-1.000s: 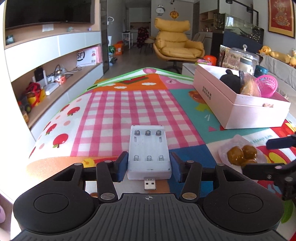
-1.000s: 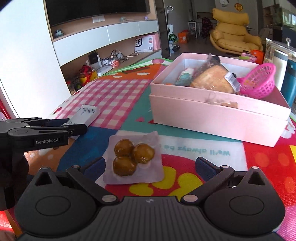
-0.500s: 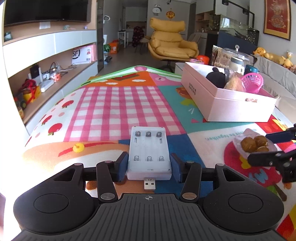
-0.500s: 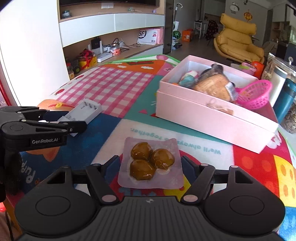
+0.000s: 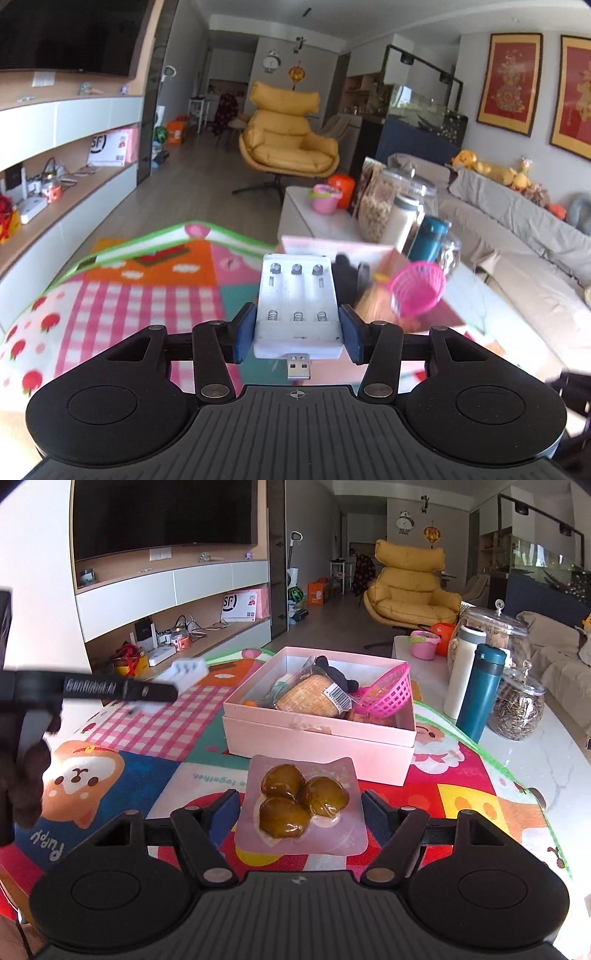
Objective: Organize objects
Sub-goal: 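Lift the snack tray with the right gripper while the left carries the charger to the box, then lower the charger into the pink box and open the left gripper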
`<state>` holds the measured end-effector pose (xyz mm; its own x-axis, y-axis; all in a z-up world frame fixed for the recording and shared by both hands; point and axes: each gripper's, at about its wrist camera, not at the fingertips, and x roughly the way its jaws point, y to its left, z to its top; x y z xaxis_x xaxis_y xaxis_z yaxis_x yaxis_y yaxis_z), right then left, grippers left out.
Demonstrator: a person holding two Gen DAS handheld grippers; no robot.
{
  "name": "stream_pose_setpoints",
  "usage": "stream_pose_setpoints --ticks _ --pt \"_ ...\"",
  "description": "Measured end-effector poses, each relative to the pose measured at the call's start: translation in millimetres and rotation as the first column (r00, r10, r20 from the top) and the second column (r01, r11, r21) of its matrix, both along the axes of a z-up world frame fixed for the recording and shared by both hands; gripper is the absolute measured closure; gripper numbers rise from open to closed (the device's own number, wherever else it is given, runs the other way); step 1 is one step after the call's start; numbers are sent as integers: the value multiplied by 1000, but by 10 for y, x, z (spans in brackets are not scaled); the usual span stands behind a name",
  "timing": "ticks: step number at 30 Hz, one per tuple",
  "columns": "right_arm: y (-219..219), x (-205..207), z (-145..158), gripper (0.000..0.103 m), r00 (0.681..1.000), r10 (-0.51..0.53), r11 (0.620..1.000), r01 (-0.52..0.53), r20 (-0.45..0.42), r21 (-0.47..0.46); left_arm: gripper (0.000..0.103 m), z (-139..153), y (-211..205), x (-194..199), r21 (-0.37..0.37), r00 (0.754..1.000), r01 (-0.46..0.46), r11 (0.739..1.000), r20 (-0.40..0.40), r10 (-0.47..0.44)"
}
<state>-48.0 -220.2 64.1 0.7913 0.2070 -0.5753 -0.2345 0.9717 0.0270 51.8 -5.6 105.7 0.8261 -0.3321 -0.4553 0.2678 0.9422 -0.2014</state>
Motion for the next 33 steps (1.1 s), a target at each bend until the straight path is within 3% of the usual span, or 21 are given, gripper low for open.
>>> stream_pose_setpoints --ticks 3,7,11,13,16,18,23,30,33 --pt "-4 25 -30 31 1000 -6 1000 6 4 11 50 149 -190 420 -55 1000 -3 998 1 3" --pt "-67 90 -92 36 1000 -30 999 30 -2 28 51 8 -418 914 -160 999 -27 987 -45 20" --pt "-124 139 -118 44 999 -43 998 44 -19 42 51 -308 -642 1210 -110 984 -24 994 -178 4" --pt "-138 105 -125 43 999 -35 999 36 -6 24 51 -358 -623 1167 -118 986 -11 993 -169 -10" --pt "-166 34 -164 24 1000 -20 1000 20 3 -23 51 -333 -475 992 -150 990 10 989 -141 -32" --pt "-196 -12 -214 22 1000 -10 999 10 -19 -47 51 -287 -341 816 -174 993 24 984 -111 -44" --pt "-243 -208 -384 9 996 31 997 -37 -82 -71 51 -258 -146 336 -106 995 28 994 -91 -38" --pt "-153 -203 -579 5 989 47 995 -58 -142 -80 51 -481 9 -182 -132 991 78 988 -95 -91" --pt "-90 -44 -613 5 988 26 996 -38 -152 -78 51 -551 1 -242 -101 990 70 992 -115 -81"
